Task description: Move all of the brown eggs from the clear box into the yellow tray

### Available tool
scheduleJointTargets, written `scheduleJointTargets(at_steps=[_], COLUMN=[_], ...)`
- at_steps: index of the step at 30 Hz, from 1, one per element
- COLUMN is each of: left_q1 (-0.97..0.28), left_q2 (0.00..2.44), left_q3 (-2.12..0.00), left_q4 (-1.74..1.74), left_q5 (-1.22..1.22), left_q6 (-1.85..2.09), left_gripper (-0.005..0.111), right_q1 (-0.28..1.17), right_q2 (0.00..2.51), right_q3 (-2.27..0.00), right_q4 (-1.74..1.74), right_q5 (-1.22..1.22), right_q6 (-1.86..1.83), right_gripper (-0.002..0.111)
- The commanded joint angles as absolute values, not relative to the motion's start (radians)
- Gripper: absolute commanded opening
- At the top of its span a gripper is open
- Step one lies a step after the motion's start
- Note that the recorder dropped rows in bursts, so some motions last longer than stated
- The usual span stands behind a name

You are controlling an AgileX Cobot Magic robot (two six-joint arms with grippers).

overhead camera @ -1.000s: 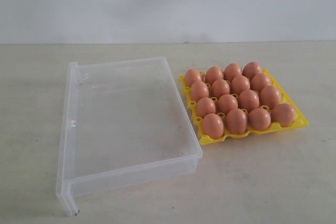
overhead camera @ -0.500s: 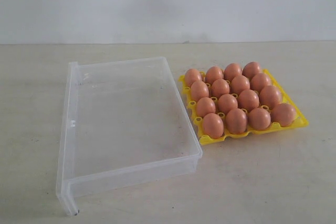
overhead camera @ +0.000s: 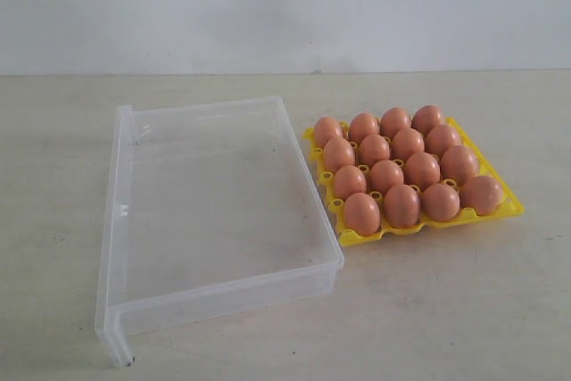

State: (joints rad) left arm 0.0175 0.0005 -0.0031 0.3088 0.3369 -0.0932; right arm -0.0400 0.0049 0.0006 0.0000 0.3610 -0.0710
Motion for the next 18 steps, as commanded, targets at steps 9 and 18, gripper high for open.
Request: scheduleJointTargets(at_steps=[9, 18], left_q1=[0.014, 0.014], left_q2=[0.000, 0.000], left_q3=[0.000, 0.000], left_q4=[0.307, 0.307], left_q5=[0.336, 0.279], left_q6=[-0.098, -0.098], left_gripper=[0.001, 0.001], right_q1=[-0.039, -0.039], right_q2=[0.000, 0.000], right_q3=[0.000, 0.000], right_q4=[-0.008, -0.008], right_q5=[0.364, 0.364], right_q6=[-0.069, -0.069], right_gripper=[-0.001, -0.001])
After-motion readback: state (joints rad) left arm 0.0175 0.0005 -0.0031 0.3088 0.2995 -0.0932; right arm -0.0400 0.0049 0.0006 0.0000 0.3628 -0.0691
